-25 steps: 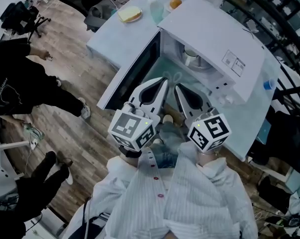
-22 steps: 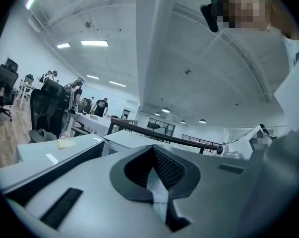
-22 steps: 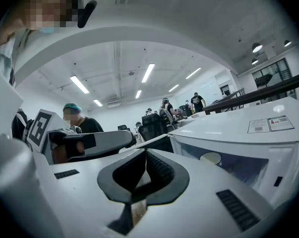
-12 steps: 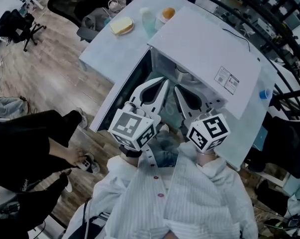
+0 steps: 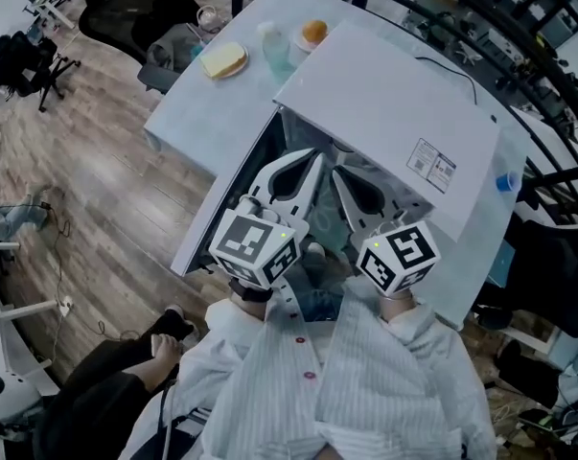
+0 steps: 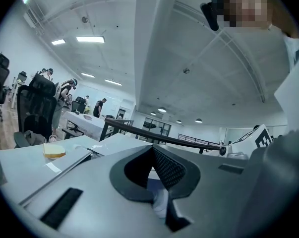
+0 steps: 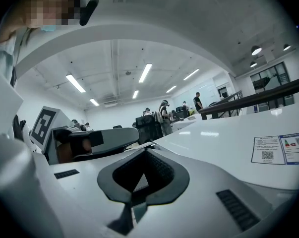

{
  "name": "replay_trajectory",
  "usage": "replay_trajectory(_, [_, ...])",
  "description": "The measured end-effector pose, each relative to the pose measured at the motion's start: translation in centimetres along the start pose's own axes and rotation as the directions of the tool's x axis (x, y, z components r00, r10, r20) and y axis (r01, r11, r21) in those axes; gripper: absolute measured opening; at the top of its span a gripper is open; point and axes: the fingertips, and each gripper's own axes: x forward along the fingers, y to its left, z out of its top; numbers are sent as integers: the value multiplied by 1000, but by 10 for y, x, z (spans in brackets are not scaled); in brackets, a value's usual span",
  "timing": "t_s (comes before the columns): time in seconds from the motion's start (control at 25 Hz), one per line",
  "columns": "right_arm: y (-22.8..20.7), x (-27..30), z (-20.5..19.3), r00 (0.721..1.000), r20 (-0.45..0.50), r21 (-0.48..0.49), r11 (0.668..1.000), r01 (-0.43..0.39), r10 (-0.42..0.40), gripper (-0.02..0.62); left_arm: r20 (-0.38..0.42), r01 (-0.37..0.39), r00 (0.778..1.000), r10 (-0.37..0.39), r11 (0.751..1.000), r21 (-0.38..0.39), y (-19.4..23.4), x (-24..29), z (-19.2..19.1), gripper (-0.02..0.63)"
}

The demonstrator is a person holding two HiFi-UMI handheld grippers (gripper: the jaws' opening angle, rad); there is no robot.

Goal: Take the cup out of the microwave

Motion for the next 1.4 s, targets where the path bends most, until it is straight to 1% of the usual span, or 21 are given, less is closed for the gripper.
replay_trajectory(0.24, [-6, 6, 4, 999, 18, 3, 999, 46, -46, 35, -10, 27, 1000, -27, 1000, 3, 6, 7, 1, 9])
replay_trajectory(0.52, [-10, 7, 1, 994, 31, 17, 995, 100, -101, 35, -31, 59, 998, -59, 998, -10, 8, 10, -7, 9])
replay_trajectory(0.8, [-12, 7, -6, 984, 35, -22, 984, 174, -173, 35, -50, 83, 995, -84, 996, -14, 11, 10, -21, 9])
replay_trajectory(1.0, [-19, 8, -21, 970, 34, -26, 970, 241, -240, 37, -89, 102, 991, -100, 995, 14, 12, 11, -37, 9])
replay_trajectory(1.2, [-23, 11, -32, 955, 38, -25, 955, 294, -293, 37, -98, 128, 987, -127, 992, 3, 12, 10, -48, 9])
replay_trajectory(1.4, [-31, 12, -48, 935, 36, 13, 936, 352, -352, 37, -101, 133, 986, -133, 991, -11, 19, 11, -60, 9])
